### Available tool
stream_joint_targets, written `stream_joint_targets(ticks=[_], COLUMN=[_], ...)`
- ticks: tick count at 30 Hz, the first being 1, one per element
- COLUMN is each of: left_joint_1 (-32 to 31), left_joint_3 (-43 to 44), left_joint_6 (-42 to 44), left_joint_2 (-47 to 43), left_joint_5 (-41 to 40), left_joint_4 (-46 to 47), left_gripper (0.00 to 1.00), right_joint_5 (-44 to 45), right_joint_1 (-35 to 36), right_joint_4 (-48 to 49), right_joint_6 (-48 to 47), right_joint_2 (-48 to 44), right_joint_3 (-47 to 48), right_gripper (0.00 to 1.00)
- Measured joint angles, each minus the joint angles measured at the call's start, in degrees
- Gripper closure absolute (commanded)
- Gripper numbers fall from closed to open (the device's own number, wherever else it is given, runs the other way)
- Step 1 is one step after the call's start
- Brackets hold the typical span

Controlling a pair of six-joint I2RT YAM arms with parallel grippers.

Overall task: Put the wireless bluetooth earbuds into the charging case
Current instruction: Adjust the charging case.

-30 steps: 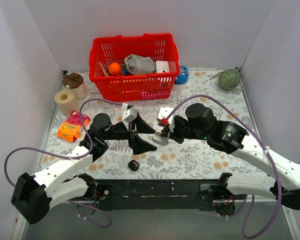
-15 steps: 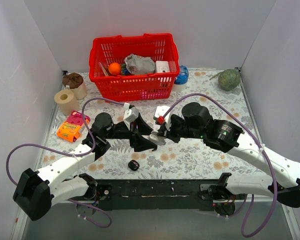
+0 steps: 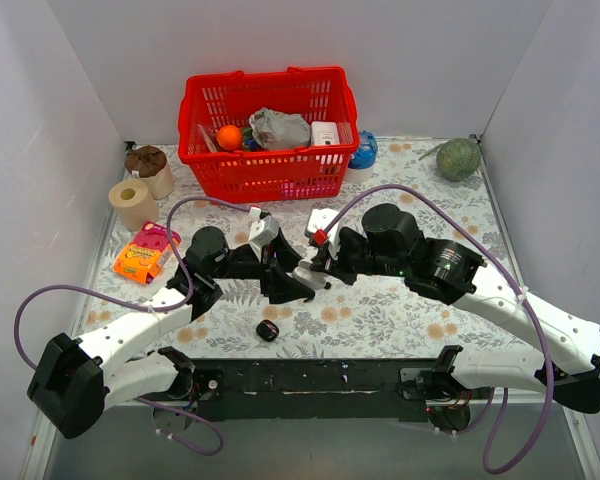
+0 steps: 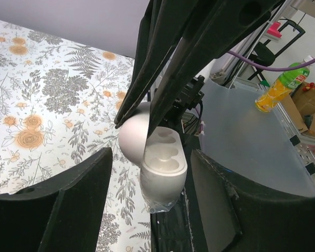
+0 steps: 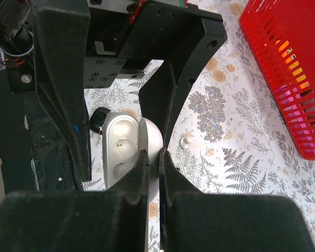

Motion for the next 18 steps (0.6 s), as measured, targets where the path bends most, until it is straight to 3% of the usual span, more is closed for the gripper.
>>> stream_joint_targets(ticks=[5, 13, 18], left_joint_1=[0.00, 0.00, 0.00], left_joint_3=[-0.85, -1.07, -1.09], left_joint_6=[-0.04, -0.50, -0.87], left_joint_2=[0.00, -0.04, -0.07], left_joint_5=[-0.09, -0.68, -0.90], left_joint_4=[-0.02, 0.74, 0.85], left_gripper=[0.48, 0.40, 0.49], right_joint_5=[-0.02, 0.02, 0.07], right_joint_1=[0.13, 0.55, 0.81], right_joint_4=[0.04, 0.42, 0.42], right_joint_6=[0.37, 1.07, 1.14], right_joint_2=[0.07, 0.35, 0.35], right_joint_3=[0.26, 0.42, 0.42], right_gripper=[0.99, 0.99, 0.99])
